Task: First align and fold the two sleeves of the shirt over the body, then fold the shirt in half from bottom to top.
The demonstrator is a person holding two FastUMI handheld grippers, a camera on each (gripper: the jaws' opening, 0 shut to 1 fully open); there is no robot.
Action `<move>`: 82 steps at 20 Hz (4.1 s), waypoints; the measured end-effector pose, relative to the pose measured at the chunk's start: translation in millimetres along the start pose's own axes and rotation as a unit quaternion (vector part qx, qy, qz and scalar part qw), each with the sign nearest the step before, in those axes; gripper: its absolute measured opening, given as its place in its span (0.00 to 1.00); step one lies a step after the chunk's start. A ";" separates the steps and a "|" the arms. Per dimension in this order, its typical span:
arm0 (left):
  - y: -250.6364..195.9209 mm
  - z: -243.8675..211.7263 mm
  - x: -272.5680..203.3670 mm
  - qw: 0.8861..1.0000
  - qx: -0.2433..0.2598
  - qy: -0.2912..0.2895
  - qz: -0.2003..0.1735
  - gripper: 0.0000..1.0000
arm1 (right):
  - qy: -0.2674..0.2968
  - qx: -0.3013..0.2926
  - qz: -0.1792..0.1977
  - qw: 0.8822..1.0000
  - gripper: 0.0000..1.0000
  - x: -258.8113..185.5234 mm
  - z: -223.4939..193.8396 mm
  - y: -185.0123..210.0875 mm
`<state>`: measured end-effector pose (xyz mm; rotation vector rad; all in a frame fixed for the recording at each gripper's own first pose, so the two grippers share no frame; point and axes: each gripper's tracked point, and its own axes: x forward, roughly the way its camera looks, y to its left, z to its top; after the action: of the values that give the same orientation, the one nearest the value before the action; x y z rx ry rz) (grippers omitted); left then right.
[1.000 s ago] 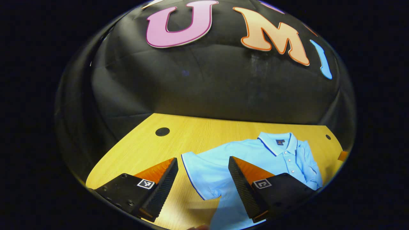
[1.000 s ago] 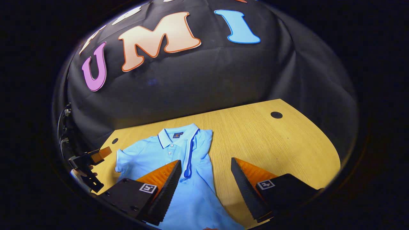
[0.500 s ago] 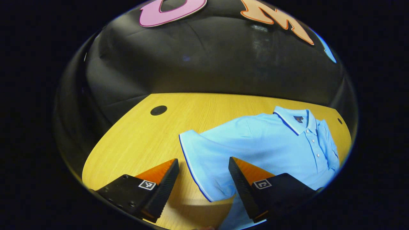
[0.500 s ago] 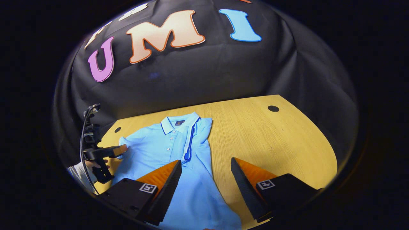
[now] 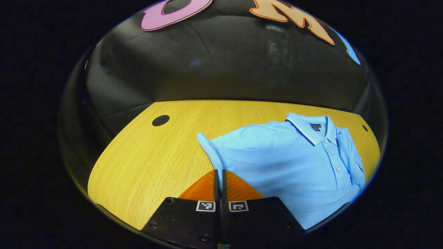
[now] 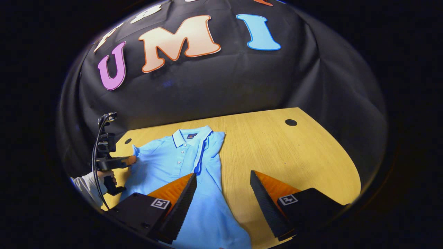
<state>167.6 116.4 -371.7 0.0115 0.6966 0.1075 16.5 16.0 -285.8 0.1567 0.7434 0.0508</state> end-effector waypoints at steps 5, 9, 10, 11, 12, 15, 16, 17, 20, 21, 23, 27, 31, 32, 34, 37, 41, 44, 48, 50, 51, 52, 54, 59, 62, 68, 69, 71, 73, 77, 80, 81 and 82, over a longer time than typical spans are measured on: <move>-56.1 43.7 -21.4 0.997 0.031 -0.043 -0.048 0.00 | 0.000 0.016 -0.008 1.000 0.97 -8.7 -2.3 -19.1; -104.4 54.7 -31.6 0.994 0.051 -0.051 -0.080 0.00 | -0.008 0.017 -0.007 1.000 0.97 -15.3 2.3 -26.4; -114.0 52.7 -32.5 0.994 0.054 -0.047 -0.085 0.00 | -0.010 0.015 -0.008 1.000 0.97 -17.0 2.6 -28.6; -122.5 50.7 -32.4 0.993 0.057 -0.044 -0.090 0.00 | -0.012 0.015 -0.010 1.000 0.97 -18.4 4.2 -31.8; -129.6 48.1 -30.5 0.993 0.060 -0.042 -0.091 0.00 | -0.013 0.016 -0.012 1.000 0.97 -20.2 3.8 -33.5; -148.2 36.5 -24.2 0.993 0.064 -0.030 -0.098 0.00 | -0.013 0.018 -0.021 1.000 0.97 -24.2 2.5 -39.6; -153.5 31.8 -21.9 0.992 0.066 -0.026 -0.102 0.00 | -0.012 0.019 -0.023 0.999 0.97 -23.4 0.6 -39.9; -158.5 28.0 -19.7 0.992 0.069 -0.024 -0.107 0.00 | -0.011 0.019 -0.026 0.999 0.97 -23.9 -0.7 -39.6; -165.9 13.8 -12.5 0.990 0.081 -0.011 -0.117 0.00 | -0.008 0.023 -0.033 0.999 0.97 -22.6 -5.5 -35.3; -170.4 10.9 -12.8 0.988 0.075 -0.008 -0.132 0.01 | -0.008 0.025 -0.035 0.999 0.98 -22.3 -6.1 -32.9; -177.7 4.2 -23.8 0.985 0.047 0.000 -0.168 0.34 | -0.013 0.027 -0.035 0.999 0.98 -22.4 -5.7 -25.2; -142.6 19.8 -55.6 0.989 0.034 -0.041 -0.135 0.93 | -0.028 0.015 -0.030 0.999 0.97 -28.7 -5.1 -15.5; -102.7 21.9 -117.7 0.991 0.031 -0.077 -0.108 0.93 | -0.047 -0.016 -0.014 0.999 0.97 -43.8 -5.6 -11.1; -95.3 19.7 -133.7 0.990 0.027 -0.083 -0.106 0.93 | -0.049 -0.019 -0.012 0.999 0.98 -48.1 -8.1 -11.2; -83.7 13.3 -161.5 0.990 0.019 -0.092 -0.103 0.93 | -0.056 -0.020 -0.007 0.998 0.98 -62.4 -10.6 -10.6; -68.9 -4.2 -194.3 0.991 0.024 -0.094 -0.091 0.93 | -0.062 -0.046 -0.010 0.997 0.97 -80.9 -19.8 -14.9; -64.1 -38.0 -237.9 0.990 0.046 -0.090 -0.098 0.93 | -0.058 -0.062 0.000 0.996 0.98 -113.4 -43.0 -11.2; -60.1 -74.1 -266.4 0.989 0.070 -0.083 -0.101 0.93 | -0.051 -0.066 0.003 0.997 0.98 -138.6 -69.7 -13.4; -47.6 -120.9 -294.1 0.992 0.052 -0.058 -0.098 0.95 | -0.022 -0.069 0.004 0.997 0.98 -162.3 -115.4 -18.6; -40.8 -142.6 -304.0 0.993 0.050 -0.047 -0.093 0.95 | -0.014 -0.069 0.001 0.998 0.98 -172.4 -132.5 -22.4; -36.9 -152.9 -307.6 0.994 0.054 -0.041 -0.090 0.95 | -0.008 -0.070 0.000 0.998 0.98 -174.3 -143.4 -23.8; -32.3 -162.1 -310.3 0.994 0.058 -0.038 -0.085 0.95 | -0.002 -0.072 -0.003 0.997 0.98 -176.4 -152.4 -26.1; -22.6 -179.9 -315.1 0.995 0.064 -0.026 -0.073 0.95 | 0.009 -0.076 -0.002 0.997 0.98 -181.4 -169.4 -28.0; -4.6 -221.7 -321.1 0.997 0.065 0.002 -0.048 0.95 | 0.044 -0.082 -0.016 0.996 0.98 -184.3 -209.9 -39.2; 0.8 -243.7 -317.6 0.997 0.067 0.022 -0.039 0.95 | 0.066 -0.079 -0.018 0.995 0.98 -181.9 -230.1 -42.8; -4.1 -243.4 -320.7 0.995 0.079 0.015 -0.057 0.92 | 0.093 -0.074 -0.018 0.993 0.98 -177.1 -248.8 -41.8; -9.5 -244.3 -317.0 0.995 0.072 0.012 -0.069 0.90 | 0.097 -0.076 -0.008 0.992 0.93 -175.9 -250.3 -37.9; -22.5 -243.2 -318.4 0.996 0.046 0.007 -0.076 0.62 | 0.103 -0.083 0.008 0.991 0.84 -175.9 -252.1 -29.3; -28.0 -246.1 -316.7 0.996 0.050 0.014 -0.070 0.41 | 0.108 -0.082 0.023 0.990 0.59 -175.6 -254.2 -21.1; -33.9 -248.7 -319.1 0.993 0.105 0.032 -0.041 0.01 | 0.116 -0.072 0.047 0.989 0.12 -178.6 -254.8 -10.2; -35.6 -245.4 -318.1 0.994 0.090 0.045 -0.048 0.00 | 0.131 -0.070 0.059 0.987 0.02 -175.2 -253.9 -8.9; -35.9 -242.6 -317.9 0.995 0.067 0.053 -0.055 0.00 | 0.126 -0.067 0.062 0.988 0.03 -175.8 -247.7 -7.0; -35.7 -241.2 -319.1 0.995 0.045 0.060 -0.061 0.00 | 0.118 -0.064 0.066 0.989 0.03 -176.2 -238.9 -4.8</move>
<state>-226.6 42.1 -354.3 0.0498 0.8206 -0.0418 -275.0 23.0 -341.7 0.0782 0.9624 0.2454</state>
